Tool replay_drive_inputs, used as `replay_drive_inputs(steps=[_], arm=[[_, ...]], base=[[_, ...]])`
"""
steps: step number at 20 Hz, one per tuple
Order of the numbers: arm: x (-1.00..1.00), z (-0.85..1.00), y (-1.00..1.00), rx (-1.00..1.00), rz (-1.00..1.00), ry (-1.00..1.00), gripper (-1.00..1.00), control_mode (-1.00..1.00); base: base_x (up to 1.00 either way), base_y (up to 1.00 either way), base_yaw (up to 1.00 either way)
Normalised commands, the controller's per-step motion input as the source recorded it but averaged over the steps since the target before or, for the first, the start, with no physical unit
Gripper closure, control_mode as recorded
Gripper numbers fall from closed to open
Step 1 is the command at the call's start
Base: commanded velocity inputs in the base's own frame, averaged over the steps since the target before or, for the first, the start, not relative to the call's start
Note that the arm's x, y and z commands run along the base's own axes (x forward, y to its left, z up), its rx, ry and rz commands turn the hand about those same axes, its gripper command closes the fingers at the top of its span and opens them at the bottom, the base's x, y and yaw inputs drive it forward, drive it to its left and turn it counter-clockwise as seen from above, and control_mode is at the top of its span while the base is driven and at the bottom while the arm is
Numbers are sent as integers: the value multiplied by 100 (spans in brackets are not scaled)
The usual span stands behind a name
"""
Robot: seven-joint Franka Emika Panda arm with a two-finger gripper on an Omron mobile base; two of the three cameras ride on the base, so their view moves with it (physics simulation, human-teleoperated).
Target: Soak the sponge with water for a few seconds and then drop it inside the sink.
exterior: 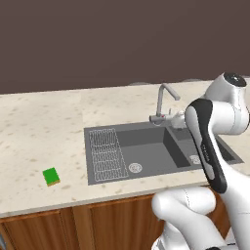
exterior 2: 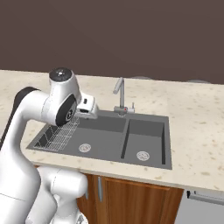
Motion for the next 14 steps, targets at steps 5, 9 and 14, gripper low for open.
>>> replay_drive_inputs(steps=[5,9,14], arm=[[-13,0,-28,3,0,-10,-100,-100],[-2,0,-30,0,0,-6,-100,-100],[0,0,-39,0,0,-5,-100,-100]], base=[[0,0,0],[0,0,0],[0,0,0]])
